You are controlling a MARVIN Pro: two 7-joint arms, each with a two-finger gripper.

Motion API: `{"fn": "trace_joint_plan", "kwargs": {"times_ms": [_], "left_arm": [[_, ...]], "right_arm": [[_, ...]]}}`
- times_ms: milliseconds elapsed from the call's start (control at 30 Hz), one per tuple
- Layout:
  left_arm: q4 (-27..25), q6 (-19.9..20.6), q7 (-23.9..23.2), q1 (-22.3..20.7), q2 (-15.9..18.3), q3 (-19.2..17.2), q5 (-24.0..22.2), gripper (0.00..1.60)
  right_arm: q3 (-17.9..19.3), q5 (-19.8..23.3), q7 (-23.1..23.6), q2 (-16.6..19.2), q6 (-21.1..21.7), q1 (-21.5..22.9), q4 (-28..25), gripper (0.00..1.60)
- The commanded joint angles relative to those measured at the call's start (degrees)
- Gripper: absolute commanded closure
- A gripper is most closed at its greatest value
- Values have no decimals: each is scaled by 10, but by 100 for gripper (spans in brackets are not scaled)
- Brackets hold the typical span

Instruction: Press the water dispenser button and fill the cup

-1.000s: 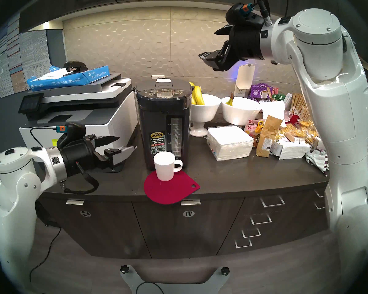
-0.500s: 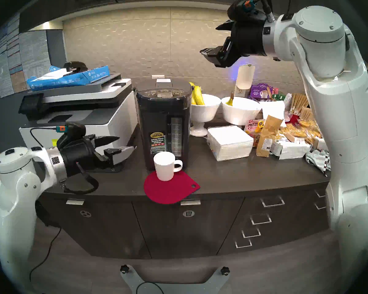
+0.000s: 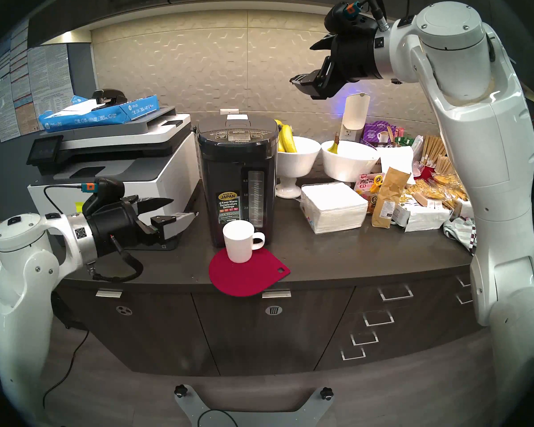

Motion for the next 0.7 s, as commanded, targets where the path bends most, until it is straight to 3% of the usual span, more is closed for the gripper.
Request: {"fn": "trace_joint_plan", "kwargs": {"times_ms": [0, 200, 400, 667], "left_arm": [[-5, -1, -1, -1, 0, 0, 0, 0], [-5, -1, -1, -1, 0, 0, 0, 0], [-5, -1, -1, -1, 0, 0, 0, 0], [-5, -1, -1, -1, 0, 0, 0, 0]], "right_arm": [[-26, -32, 27, -36, 10, 67, 25, 0], [-61, -52, 76, -38, 28, 101, 20, 0], [-79, -64, 78, -49, 39, 117, 16, 0], [-148, -55, 77, -31, 55, 164, 15, 0]]}}
